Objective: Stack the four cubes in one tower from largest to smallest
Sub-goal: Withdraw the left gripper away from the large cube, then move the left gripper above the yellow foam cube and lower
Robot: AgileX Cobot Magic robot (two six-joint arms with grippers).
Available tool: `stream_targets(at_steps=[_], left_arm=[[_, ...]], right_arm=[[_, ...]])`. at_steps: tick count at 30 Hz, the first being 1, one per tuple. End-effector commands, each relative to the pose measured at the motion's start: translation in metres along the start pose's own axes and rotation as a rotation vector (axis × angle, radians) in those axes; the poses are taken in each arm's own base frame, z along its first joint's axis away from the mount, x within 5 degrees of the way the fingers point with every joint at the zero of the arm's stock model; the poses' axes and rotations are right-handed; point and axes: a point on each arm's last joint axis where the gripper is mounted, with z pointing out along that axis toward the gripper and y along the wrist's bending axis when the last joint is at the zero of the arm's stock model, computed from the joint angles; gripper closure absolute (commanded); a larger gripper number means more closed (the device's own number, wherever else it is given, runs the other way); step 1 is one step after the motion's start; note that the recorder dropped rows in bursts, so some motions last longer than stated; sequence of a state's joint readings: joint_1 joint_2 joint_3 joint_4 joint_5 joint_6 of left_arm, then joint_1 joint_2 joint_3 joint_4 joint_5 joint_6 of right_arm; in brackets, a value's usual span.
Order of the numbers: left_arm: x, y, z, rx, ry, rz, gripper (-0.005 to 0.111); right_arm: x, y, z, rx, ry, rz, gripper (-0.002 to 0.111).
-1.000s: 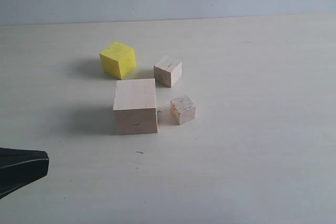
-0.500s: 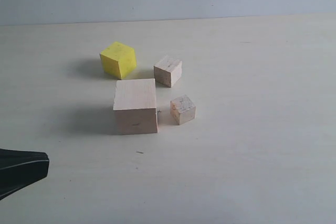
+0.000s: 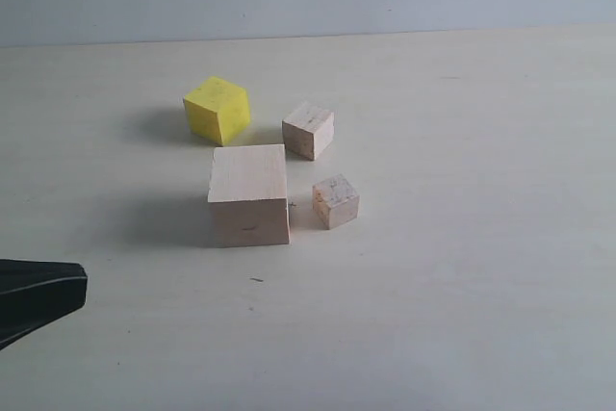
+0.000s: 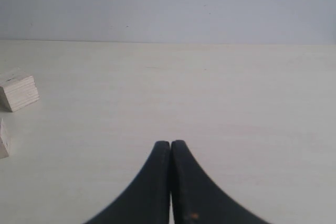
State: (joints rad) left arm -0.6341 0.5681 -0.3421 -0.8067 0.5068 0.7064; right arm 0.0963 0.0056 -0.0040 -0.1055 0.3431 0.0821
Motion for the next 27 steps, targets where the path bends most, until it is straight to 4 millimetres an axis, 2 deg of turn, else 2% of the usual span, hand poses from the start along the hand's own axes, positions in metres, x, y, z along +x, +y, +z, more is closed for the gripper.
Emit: stream_targets(at_steps=[1, 6, 11, 20, 27], left_arm=[[-0.001, 0.006, 0.008, -0.036, 0.006, -0.016, 0.107], [-0.005, 0.017, 0.024, -0.091, 0.059, -0.013, 0.107], [-0.022, 0.026, 0.042, -0.121, 0.09, -0.019, 0.107], [-0.094, 0.054, 0.076, -0.23, 0.026, 0.07, 0.107], [-0.131, 0.103, 0.103, -0.293, 0.112, 0.052, 0.107]], right_arm=[[0.001, 0.0, 0.0, 0.001, -0.008, -0.004, 0.108], [0.001, 0.0, 0.0, 0.0, -0.008, -0.002, 0.108], [0.001, 0.0, 0.0, 0.0, -0.008, -0.002, 0.108], [0.001, 0.0, 0.0, 0.0, -0.008, -0.002, 0.108], [0.001, 0.0, 0.0, 0.0, -0.008, -0.002, 0.108]])
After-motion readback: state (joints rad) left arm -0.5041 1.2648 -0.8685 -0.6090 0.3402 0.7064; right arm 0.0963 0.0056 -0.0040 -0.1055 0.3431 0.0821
